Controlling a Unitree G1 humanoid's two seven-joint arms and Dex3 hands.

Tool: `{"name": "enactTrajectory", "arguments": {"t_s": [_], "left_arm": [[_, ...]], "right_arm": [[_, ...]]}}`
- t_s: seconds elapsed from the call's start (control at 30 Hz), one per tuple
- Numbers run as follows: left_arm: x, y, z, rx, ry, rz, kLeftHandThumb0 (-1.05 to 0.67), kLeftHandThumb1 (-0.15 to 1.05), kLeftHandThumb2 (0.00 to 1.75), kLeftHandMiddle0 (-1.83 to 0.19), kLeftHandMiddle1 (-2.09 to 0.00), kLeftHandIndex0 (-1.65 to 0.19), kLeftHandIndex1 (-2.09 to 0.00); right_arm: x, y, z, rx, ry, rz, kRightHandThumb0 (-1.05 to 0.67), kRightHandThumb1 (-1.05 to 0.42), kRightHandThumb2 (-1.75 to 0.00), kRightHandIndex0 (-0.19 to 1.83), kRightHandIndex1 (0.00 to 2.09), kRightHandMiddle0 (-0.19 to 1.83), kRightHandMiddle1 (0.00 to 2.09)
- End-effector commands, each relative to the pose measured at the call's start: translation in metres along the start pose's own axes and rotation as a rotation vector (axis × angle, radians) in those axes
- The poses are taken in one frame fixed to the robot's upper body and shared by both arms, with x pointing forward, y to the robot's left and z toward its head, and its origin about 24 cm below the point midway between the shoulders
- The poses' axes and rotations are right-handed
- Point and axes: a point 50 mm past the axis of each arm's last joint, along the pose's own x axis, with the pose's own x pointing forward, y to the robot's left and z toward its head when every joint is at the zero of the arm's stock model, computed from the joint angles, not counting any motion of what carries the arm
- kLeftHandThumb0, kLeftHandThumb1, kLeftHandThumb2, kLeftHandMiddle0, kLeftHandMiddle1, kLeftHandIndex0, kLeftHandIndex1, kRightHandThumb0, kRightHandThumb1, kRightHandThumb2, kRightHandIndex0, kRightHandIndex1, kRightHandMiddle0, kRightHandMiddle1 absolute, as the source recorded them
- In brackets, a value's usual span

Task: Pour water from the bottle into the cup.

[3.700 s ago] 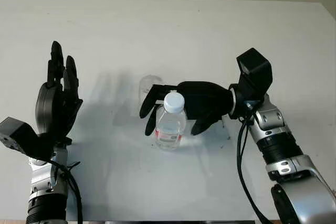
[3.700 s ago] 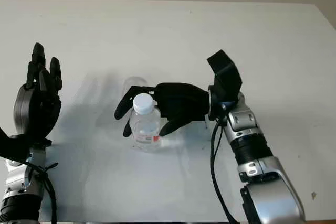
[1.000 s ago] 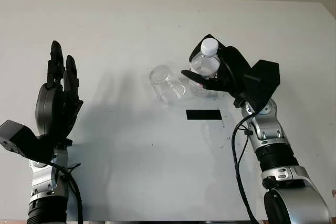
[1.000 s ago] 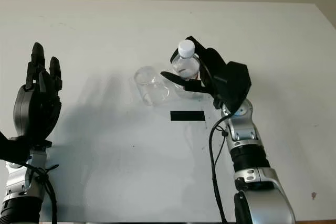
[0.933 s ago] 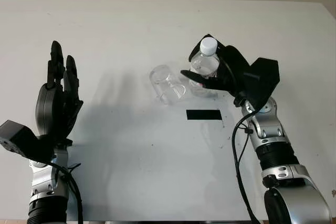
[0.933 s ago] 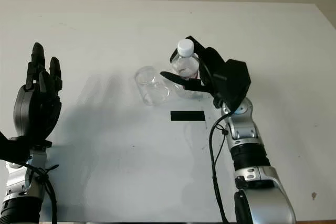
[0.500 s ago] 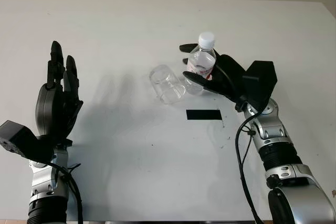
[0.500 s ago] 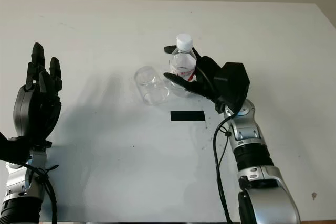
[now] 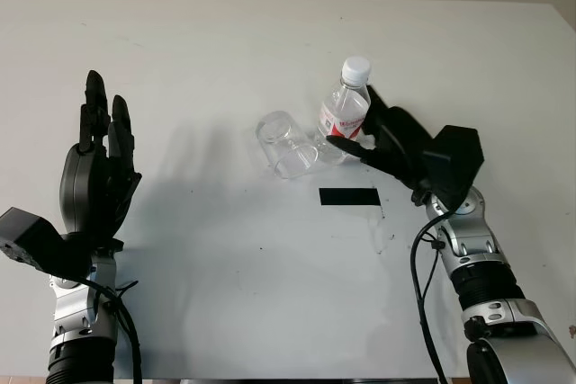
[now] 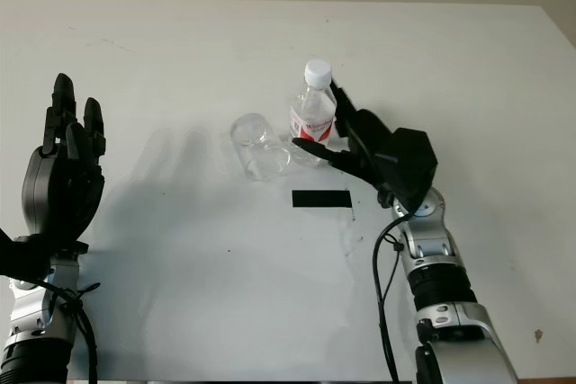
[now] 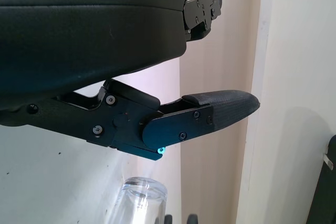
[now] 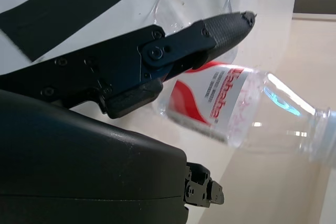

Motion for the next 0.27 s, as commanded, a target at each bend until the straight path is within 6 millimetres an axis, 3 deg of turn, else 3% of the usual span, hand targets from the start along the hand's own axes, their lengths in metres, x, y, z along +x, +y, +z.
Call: {"name": "enactTrajectory", "arguments": {"t_s": [0.0, 0.23], "left_arm": [[-0.01, 0.002, -0.007, 0.001, 0.03, 0.014, -0.69, 1.05, 0.63, 0.19, 0.0, 0.19, 0.0], [-0.013, 0.002, -0.007, -0.014, 0.035, 0.015, -0.69, 1.05, 0.63, 0.19, 0.0, 0.19, 0.0]], "right_arm": [[-0.01, -0.004, -0.007, 0.026, 0.003, 0.0, -0.94, -0.96, -0.05, -0.19, 0.0, -0.19, 0.0], [-0.029, 0.0, -0.003, 0.07, -0.072, -0.017, -0.93, -0.98, -0.06, -0.19, 0.0, -0.19, 0.0]]}}
